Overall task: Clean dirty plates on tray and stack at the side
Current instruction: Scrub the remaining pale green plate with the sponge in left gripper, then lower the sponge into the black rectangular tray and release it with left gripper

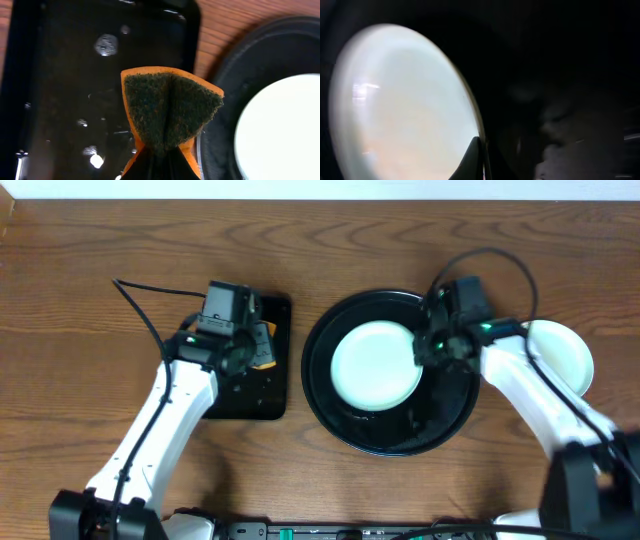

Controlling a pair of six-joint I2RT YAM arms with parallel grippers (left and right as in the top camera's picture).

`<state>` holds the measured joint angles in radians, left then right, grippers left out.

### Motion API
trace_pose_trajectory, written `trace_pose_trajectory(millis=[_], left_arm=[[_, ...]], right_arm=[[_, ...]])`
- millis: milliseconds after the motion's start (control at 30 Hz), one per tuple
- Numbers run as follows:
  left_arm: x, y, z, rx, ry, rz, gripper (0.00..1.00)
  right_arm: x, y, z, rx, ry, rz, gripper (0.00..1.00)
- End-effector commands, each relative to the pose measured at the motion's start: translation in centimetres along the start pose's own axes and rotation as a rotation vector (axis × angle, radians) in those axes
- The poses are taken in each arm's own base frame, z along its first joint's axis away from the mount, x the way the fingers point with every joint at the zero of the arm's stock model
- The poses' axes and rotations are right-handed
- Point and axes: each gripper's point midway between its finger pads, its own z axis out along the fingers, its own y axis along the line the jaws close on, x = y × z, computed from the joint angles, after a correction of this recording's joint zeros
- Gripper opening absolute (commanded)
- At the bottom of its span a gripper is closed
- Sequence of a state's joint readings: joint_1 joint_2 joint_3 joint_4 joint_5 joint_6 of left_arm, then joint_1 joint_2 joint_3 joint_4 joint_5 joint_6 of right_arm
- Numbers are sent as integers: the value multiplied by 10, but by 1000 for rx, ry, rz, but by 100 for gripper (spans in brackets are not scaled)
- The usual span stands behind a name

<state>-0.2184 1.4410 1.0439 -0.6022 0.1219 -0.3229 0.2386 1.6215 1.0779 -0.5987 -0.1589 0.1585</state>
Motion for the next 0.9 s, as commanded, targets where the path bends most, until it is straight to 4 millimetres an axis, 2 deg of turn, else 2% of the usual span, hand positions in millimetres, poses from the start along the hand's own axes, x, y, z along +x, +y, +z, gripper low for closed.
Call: trace_pose_trajectory(millis=[0,67,200,367,500,533,600,700,833,867], left_arm=[[5,12,14,0,51,20,7],[7,18,23,3,79,17,7],[11,18,43,95,142,28,7],[17,28,64,182,211,-18,8],[22,49,78,182,252,-86,7],[23,55,81,177,259,-103,7],[26,63,86,169,277,-129,8],[31,69,92,158,297,-144,14],[33,69,95,151,308,-160,17],[33,69,95,152,309,-160,27]], right_arm=[[-33,-8,-44,109,-161,-113,1],[-38,-12,-59,150,-198,-158,1],[-43,-24,-83,248,-246,-223,1],[-45,-33,-98,318,-271,-246,1],[-41,-25,-94,261,-255,-233,1],[-39,-22,-92,241,-250,-215,3],[-38,-18,-87,206,-241,-178,15],[-35,-12,-79,160,-222,-145,14],[-30,-3,-70,95,-187,-150,9],[-28,-2,-68,89,-182,-150,9]])
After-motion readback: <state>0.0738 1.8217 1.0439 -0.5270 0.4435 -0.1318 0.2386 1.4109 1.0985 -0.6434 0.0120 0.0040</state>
